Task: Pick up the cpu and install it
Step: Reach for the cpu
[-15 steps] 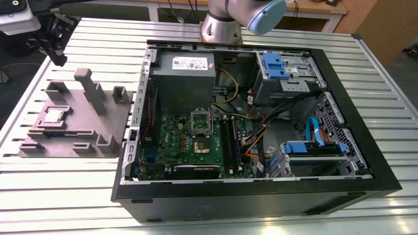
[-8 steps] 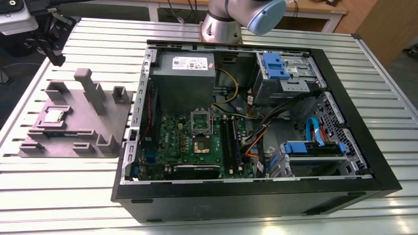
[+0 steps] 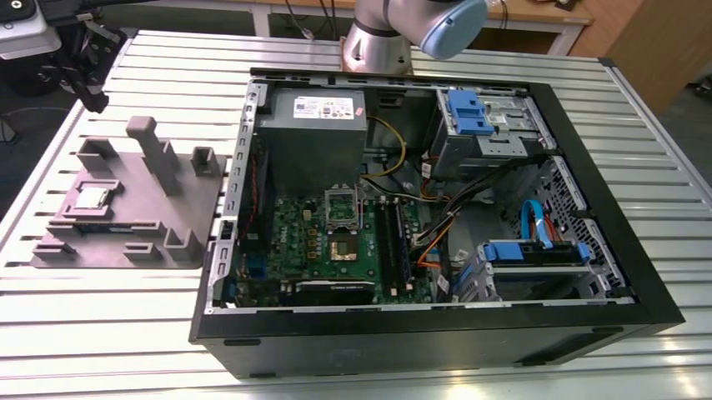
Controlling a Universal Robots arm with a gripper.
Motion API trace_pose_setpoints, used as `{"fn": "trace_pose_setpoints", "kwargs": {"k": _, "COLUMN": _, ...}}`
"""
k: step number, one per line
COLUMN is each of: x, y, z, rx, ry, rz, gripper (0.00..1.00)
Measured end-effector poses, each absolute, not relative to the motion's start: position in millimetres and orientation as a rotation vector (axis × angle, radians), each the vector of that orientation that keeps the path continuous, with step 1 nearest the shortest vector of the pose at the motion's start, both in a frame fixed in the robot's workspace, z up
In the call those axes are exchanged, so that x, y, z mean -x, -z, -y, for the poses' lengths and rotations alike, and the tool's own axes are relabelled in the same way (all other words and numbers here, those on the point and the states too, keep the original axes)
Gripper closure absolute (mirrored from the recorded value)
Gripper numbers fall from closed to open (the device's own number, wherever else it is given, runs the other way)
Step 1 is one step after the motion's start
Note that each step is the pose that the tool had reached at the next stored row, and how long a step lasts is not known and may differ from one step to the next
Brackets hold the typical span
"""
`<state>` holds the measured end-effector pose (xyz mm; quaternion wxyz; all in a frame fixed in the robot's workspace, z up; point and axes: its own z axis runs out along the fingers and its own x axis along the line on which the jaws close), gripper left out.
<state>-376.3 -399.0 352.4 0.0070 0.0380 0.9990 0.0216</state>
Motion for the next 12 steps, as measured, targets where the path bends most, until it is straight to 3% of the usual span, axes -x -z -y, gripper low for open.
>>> {"fn": "trace_pose_setpoints", "kwargs": {"k": 12, "x": 410.2, "y": -352.1, "z": 398.9, "rx": -0.119, "ry": -0.067, "rz": -3.125, "gripper": 0.90}}
